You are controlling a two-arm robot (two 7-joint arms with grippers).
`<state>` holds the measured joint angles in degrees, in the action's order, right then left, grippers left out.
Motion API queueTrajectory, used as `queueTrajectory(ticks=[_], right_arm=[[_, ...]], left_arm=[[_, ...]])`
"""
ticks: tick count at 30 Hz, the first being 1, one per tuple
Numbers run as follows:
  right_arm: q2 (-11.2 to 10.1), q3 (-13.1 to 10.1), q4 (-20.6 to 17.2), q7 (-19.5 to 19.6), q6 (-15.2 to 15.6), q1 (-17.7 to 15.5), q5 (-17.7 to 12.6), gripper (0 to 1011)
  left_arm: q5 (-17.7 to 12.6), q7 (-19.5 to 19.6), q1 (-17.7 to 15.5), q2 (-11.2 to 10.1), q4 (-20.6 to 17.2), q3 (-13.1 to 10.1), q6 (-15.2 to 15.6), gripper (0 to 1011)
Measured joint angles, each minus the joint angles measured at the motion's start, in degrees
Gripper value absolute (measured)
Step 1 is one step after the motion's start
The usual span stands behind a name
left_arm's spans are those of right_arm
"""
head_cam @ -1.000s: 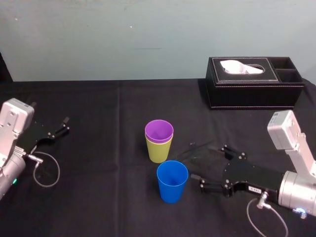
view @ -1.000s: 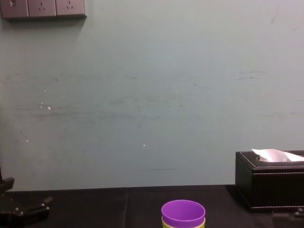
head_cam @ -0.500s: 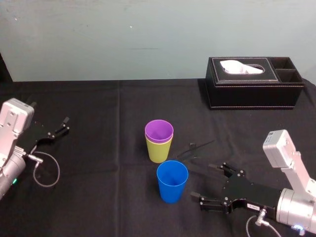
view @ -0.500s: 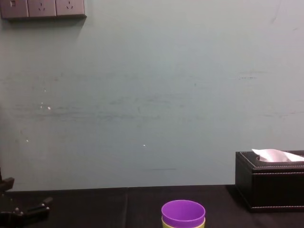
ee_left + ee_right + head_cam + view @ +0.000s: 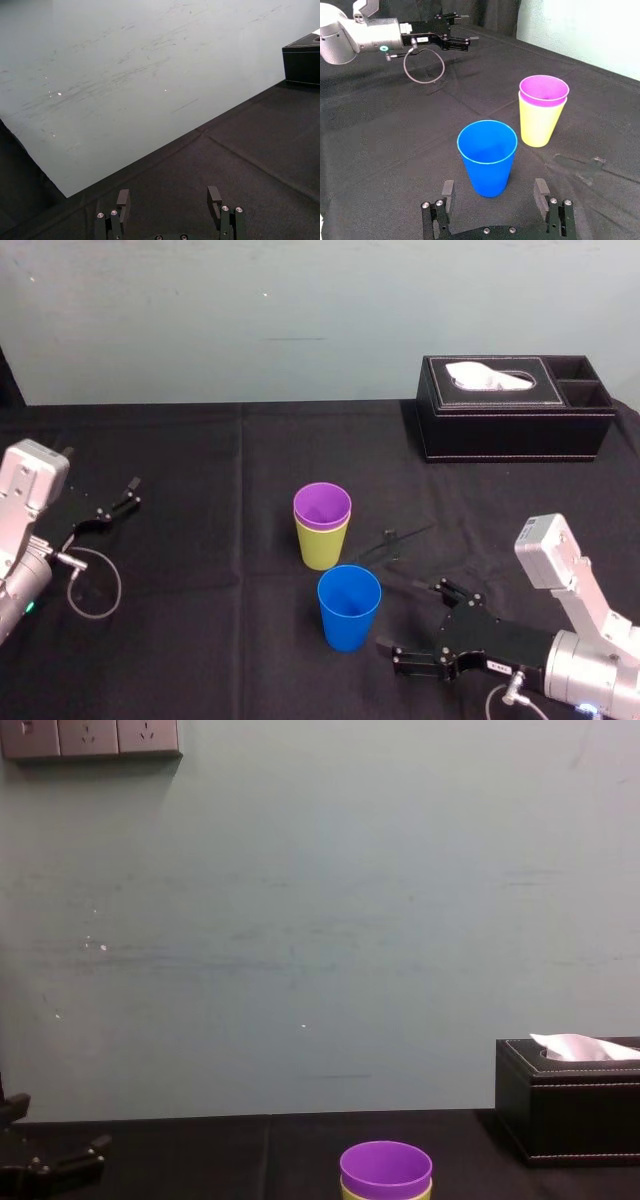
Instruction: Stack the three plastic cups sequentially using one hand.
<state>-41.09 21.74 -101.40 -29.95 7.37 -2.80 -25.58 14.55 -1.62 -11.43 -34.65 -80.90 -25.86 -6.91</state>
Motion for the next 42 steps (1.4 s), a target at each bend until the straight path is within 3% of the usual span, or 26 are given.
queueTrajectory(ticks=[42], right_arm=[[3.6,3.7,2.4,0.2,1.2,3.8,1.3,1000]], left_arm=[[0.0,0.0,0.0,0.0,0.0,0.0,0.0,1010]])
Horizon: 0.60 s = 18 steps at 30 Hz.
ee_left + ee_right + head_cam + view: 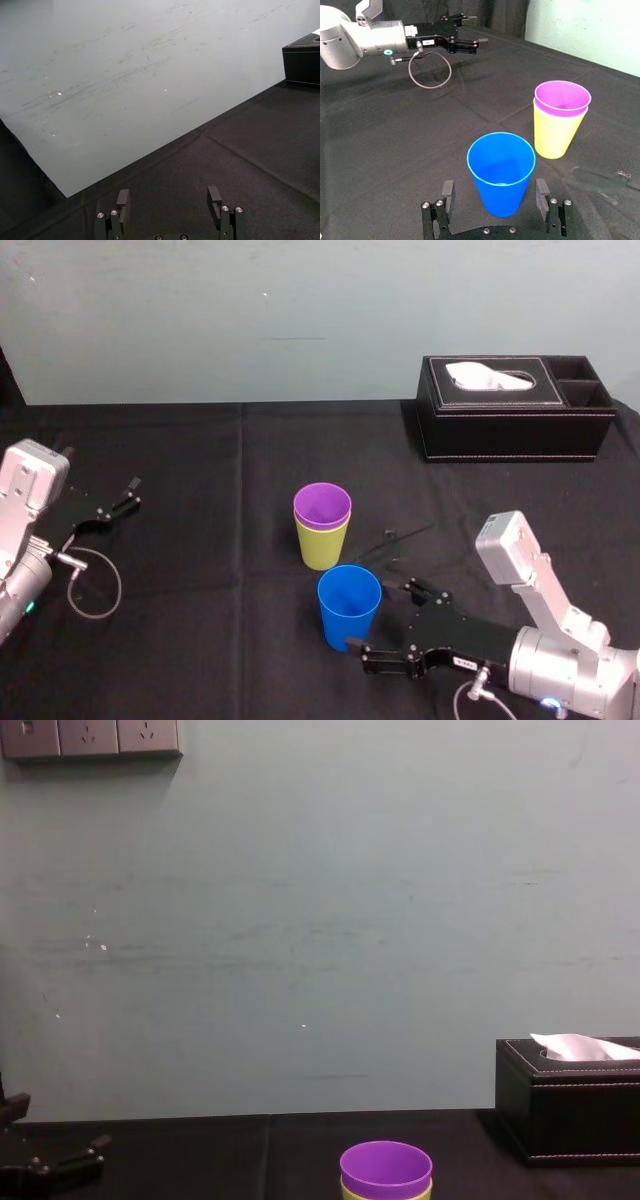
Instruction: Stack the three plastic cups sequentially using one hand.
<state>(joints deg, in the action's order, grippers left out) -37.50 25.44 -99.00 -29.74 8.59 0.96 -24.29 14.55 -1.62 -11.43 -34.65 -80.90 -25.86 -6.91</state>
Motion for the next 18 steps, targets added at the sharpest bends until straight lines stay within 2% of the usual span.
queueTrajectory(ticks=[18], right_arm=[[2.1,1.6,2.1,0.2,0.5,2.3,1.2,1000]], left_arm=[[0.0,0.0,0.0,0.0,0.0,0.0,0.0,1010]])
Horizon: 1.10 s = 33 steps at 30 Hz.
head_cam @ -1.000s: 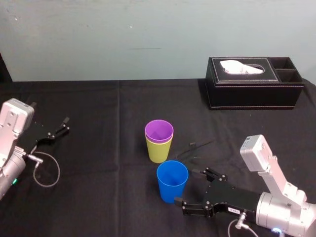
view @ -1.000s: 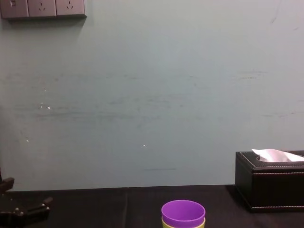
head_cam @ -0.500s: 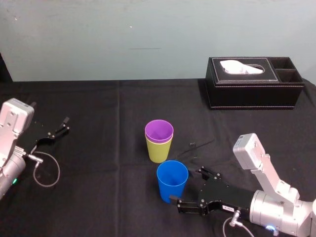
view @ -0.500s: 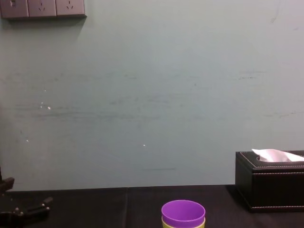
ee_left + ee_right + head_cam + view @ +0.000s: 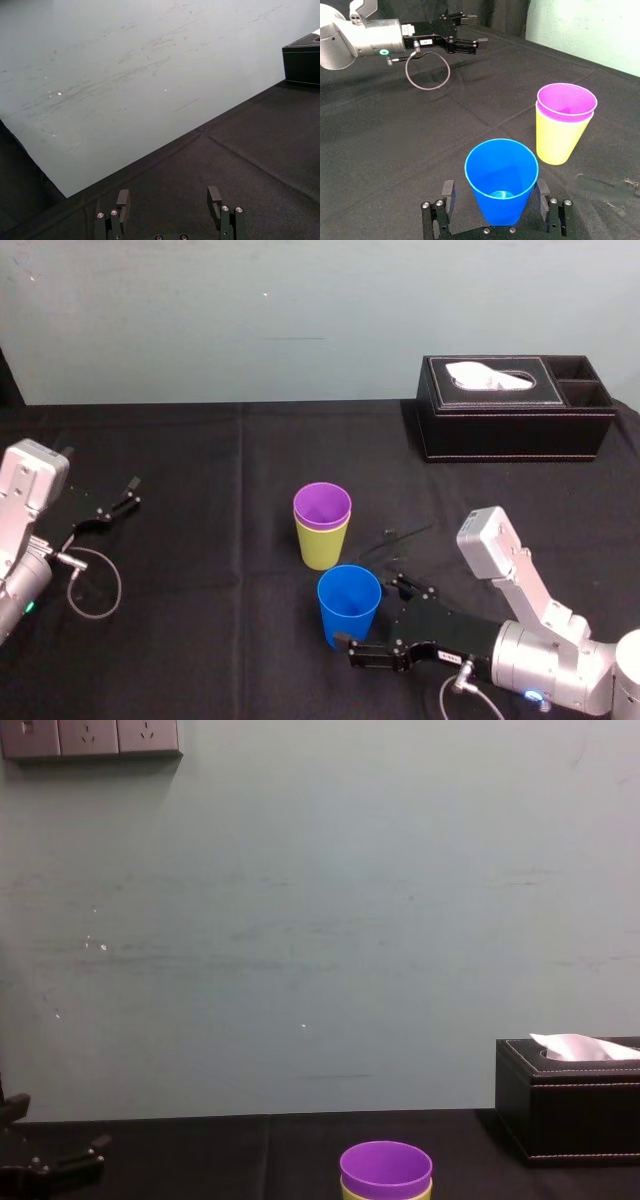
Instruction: Stack the three plastic cups sequentially using one hand.
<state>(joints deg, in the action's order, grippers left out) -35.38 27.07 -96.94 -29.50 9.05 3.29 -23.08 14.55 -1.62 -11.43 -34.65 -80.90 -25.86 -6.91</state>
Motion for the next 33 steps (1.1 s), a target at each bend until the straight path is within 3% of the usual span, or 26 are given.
queueTrajectory(ticks=[11,24,33], right_arm=[[1.4,0.6,1.5,0.7,0.3,0.9,0.7,1000],[1.3,0.6,1.4,0.6,0.3,0.8,0.6,993],[1.2,0.5,1.3,0.6,0.3,0.8,0.6,777]], left_arm=[[0.0,0.0,0.0,0.0,0.0,0.0,0.0,1010],[0.0,0.0,0.0,0.0,0.0,0.0,0.0,1010],[0.0,0.0,0.0,0.0,0.0,0.0,0.0,1010]])
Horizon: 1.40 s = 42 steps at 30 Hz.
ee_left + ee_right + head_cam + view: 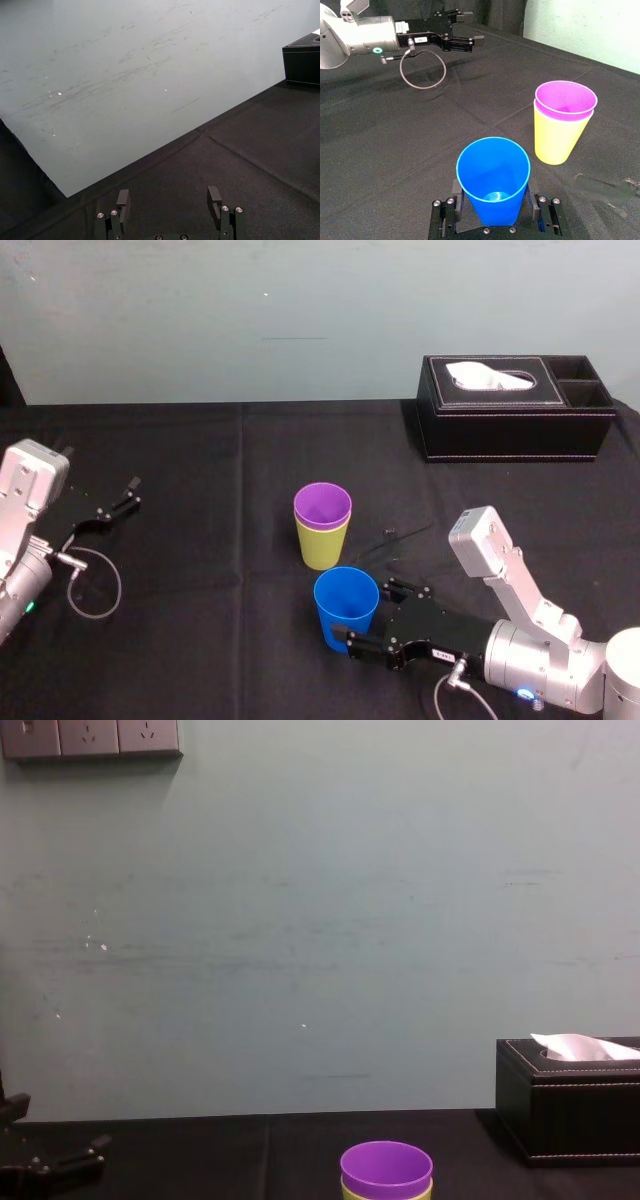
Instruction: Stack the three plastic cups sequentially using one hand.
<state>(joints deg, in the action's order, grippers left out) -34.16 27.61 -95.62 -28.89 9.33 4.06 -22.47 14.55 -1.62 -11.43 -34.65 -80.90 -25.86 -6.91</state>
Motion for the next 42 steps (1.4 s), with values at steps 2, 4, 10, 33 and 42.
queueTrajectory(ticks=[2,4,10,33,42], right_arm=[[0.0,0.0,0.0,0.0,0.0,0.0,0.0,748],[0.0,0.0,0.0,0.0,0.0,0.0,0.0,731],[-0.1,0.0,-0.1,0.0,-0.1,0.0,0.0,707],[-1.0,-1.8,-2.7,0.5,0.2,-1.2,-1.3,705],[-2.5,-4.6,-7.9,2.3,2.3,-2.1,-2.8,705]], left_arm=[[0.0,0.0,0.0,0.0,0.0,0.0,0.0,1010],[0.0,0.0,0.0,0.0,0.0,0.0,0.0,1010],[0.0,0.0,0.0,0.0,0.0,0.0,0.0,1010],[0.0,0.0,0.0,0.0,0.0,0.0,0.0,1010],[0.0,0.0,0.0,0.0,0.0,0.0,0.0,1010]])
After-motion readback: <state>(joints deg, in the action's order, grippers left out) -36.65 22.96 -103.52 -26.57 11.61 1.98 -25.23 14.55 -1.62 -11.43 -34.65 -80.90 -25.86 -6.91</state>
